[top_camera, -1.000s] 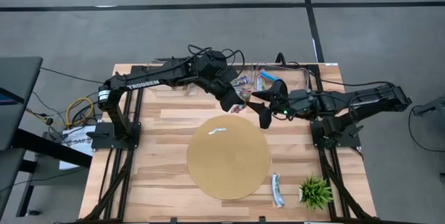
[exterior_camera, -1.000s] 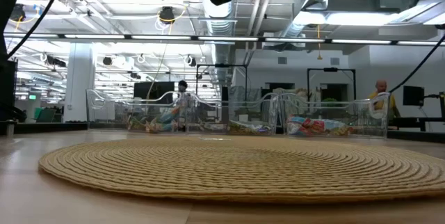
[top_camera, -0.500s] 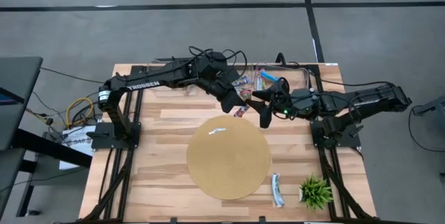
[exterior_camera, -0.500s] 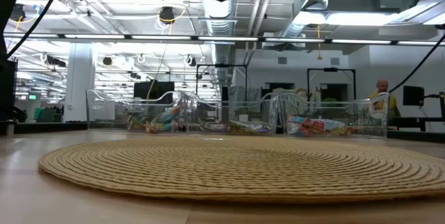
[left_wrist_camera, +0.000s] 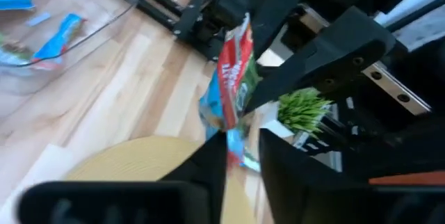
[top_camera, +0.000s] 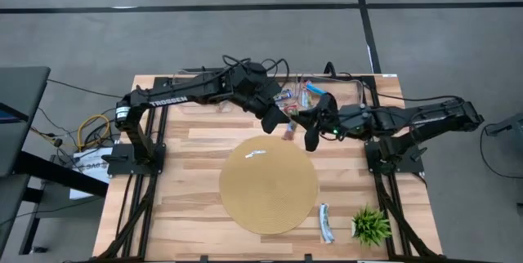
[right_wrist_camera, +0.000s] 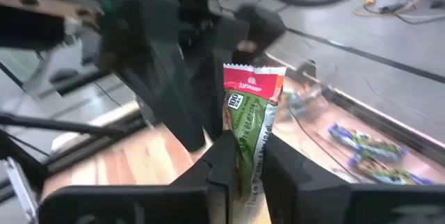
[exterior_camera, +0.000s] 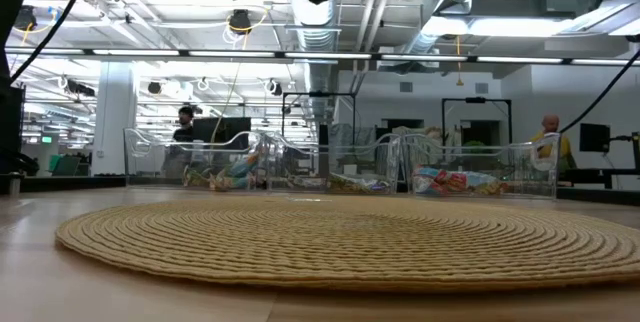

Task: Pick and place Granola Bars by type
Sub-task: Put the red granola bar into the top right transparent bin

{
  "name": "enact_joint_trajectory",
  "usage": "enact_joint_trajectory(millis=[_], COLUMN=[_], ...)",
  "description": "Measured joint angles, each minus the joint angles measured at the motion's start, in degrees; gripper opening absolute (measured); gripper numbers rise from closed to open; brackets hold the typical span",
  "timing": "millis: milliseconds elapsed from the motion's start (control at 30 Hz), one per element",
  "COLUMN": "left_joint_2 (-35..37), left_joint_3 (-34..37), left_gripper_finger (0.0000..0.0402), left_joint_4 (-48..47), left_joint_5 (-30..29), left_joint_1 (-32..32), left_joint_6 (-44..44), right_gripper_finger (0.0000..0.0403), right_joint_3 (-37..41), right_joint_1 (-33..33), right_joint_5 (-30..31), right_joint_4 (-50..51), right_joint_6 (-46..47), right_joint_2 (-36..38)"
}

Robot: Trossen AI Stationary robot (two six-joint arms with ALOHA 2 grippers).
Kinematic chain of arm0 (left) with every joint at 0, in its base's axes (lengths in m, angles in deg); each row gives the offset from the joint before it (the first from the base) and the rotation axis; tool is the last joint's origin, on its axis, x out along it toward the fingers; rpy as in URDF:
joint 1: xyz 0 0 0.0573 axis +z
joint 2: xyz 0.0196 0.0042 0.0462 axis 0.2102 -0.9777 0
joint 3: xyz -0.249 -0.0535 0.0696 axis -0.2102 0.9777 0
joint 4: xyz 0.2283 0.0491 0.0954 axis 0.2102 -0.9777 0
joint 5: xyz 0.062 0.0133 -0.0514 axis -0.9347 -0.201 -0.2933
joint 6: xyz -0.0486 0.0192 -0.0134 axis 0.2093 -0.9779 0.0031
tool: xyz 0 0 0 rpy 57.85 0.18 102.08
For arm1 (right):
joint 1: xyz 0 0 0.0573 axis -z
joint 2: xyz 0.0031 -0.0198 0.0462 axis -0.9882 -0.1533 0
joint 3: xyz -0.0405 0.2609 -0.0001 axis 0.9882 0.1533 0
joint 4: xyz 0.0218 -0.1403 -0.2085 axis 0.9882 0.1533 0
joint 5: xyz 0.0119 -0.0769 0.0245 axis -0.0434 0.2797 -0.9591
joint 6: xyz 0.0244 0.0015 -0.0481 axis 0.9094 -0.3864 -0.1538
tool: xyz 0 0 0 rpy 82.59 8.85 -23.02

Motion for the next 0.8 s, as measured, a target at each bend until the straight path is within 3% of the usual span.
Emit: enact_joint_trajectory(millis=[167, 300, 567, 800], left_joint_2=[0.0, 0.0, 0.0, 0.0], left_joint_3=[0.0, 0.0, 0.0, 0.0], left_gripper_finger=[0.0138, 0.0169, 0.0179, 0.018], left_joint_4=[-3.0, -5.7, -8.2, -10.2], left_joint_5=[-2.1, -2.2, -2.2, -5.5], left_joint_1=[0.9, 1.2, 0.5, -0.4], left_joint_6=[-0.1, 0.0, -0.3, -1.0], right_gripper_finger=[0.0025, 0.002, 0.0021, 0.0032], right_joint_3=[0.0, 0.0, 0.0, 0.0], right_joint_1=[0.8, 4.6, 18.1, 29.3], right_joint_5=[2.9, 7.7, 13.4, 13.4], right_joint_4=[7.5, 17.0, 28.2, 29.6], right_joint_6=[2.7, 6.0, 7.0, 6.5], right_joint_2=[0.0, 0.0, 0.0, 0.0])
